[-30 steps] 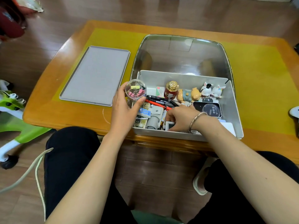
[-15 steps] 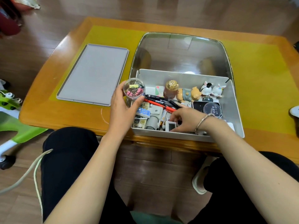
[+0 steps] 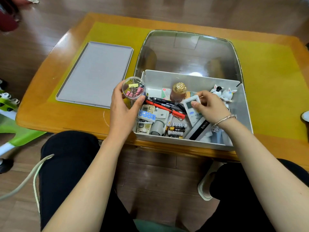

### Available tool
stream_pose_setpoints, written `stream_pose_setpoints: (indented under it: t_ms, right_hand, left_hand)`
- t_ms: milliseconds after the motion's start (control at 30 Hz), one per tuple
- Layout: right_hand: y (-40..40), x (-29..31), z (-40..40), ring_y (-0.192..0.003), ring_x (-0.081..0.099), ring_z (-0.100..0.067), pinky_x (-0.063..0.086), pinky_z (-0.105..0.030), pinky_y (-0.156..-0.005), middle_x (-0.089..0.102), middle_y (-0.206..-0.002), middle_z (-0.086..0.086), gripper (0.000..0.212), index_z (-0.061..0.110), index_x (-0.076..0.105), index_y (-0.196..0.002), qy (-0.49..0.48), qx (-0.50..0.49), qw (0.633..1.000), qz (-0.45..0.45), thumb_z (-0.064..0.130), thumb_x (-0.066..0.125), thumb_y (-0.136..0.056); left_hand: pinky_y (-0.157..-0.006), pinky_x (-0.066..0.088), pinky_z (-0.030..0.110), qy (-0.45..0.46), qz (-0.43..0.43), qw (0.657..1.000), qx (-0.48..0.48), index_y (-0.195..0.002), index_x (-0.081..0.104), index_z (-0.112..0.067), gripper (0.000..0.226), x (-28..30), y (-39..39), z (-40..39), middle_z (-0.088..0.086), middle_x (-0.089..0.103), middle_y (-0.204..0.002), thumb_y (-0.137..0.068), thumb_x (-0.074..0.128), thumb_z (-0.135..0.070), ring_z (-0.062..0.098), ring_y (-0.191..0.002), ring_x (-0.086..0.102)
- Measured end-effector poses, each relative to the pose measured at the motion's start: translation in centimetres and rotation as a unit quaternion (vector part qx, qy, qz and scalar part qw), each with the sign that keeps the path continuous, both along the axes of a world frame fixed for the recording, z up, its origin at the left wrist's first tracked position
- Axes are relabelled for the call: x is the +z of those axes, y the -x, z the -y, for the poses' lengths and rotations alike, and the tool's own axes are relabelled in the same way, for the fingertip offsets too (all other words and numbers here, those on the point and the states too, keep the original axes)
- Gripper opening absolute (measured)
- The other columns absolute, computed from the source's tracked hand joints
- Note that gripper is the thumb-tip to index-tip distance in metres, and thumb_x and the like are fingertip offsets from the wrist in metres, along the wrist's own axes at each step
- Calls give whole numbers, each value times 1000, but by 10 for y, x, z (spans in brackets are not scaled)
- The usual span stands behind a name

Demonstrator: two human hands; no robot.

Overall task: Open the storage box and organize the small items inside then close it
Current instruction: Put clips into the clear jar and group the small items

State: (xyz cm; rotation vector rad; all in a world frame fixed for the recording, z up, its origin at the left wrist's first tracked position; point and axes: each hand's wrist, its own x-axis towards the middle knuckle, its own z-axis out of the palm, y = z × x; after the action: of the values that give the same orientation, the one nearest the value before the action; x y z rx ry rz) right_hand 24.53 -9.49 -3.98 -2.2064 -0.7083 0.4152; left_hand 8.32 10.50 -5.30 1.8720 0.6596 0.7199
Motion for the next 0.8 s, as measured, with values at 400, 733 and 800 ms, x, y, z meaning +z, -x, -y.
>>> stream_pose_setpoints:
  t_ms: [400, 733, 800]
  right_hand:
    - [46, -12, -69, -128, 33, -26, 37, -48, -102, 28, -147, 1, 88, 34, 18, -147, 250, 357, 883, 173, 28, 69, -76]
    - [33, 4, -53, -81, 58, -18, 54, -34, -72, 60, -88, 2, 29, 18, 52, -98, 49, 195, 978, 47, 19, 69, -75]
    - [28, 7, -48, -80, 60, -18, 50, -24, -68, 61, -87, 1, 24, 18, 51, -96, 5, 132, 991, 15, 15, 67, -79]
  left_hand:
    - [-93, 51, 28, 29, 6, 1000, 4, -136, 36, -16, 59, -3, 4, -5, 4, 49, -133, -88, 68, -30, 13, -115, 55]
    - [-94, 51, 37, 40, 7, 999, 23, -136, 37, -17, 60, -5, 8, -10, 3, 51, -131, -87, 68, -31, 13, -113, 57]
    - [-93, 52, 38, 39, 1, 999, 25, -137, 36, -18, 61, -5, 9, -10, 1, 51, -132, -87, 68, -33, 12, -114, 56]
